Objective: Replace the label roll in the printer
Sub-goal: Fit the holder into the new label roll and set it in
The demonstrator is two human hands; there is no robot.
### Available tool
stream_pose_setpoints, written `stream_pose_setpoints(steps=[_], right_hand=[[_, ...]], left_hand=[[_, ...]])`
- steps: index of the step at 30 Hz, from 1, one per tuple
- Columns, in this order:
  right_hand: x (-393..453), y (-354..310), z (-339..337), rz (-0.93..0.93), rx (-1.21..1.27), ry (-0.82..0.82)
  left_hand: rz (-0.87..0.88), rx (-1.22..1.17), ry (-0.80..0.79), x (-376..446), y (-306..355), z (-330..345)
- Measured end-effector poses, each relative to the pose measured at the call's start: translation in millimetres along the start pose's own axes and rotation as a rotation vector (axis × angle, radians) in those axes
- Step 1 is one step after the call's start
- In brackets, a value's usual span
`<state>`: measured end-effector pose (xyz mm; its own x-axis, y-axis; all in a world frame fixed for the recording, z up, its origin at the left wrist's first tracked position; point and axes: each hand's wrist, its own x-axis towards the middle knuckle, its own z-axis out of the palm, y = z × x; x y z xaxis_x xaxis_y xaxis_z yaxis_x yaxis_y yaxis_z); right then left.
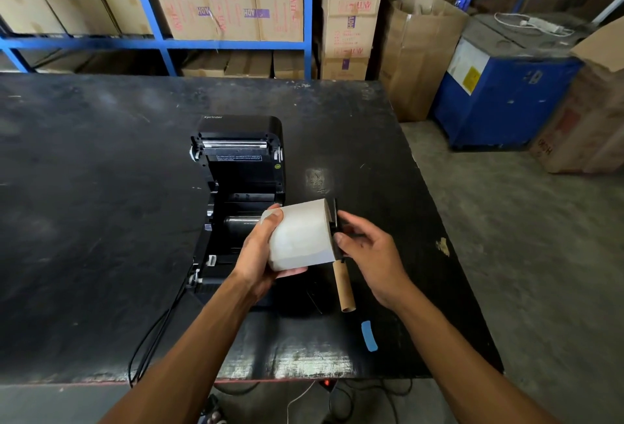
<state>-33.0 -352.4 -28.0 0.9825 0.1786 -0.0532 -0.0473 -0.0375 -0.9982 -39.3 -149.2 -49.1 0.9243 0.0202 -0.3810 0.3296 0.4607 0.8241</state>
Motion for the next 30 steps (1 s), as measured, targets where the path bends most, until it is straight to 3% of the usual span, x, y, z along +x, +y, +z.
stream_pose_setpoints(steps=[5,21,30], right_hand=[[1.9,2.4,3.0,0.036,-0.040,0.018],[-2.4,-6.9,8.1,-0.115,-0.205,0.100],[2.3,-7.1,9.3,0.030,-0.113,0.013]], left_hand=[[0.000,0.024,0.002,-2.9,1.8,-2.1],[0.001,-0.048,-0.064,-0.4,-3.8,-6.4],[0.006,0.015,-0.025,-2.0,1.2,-7.1]])
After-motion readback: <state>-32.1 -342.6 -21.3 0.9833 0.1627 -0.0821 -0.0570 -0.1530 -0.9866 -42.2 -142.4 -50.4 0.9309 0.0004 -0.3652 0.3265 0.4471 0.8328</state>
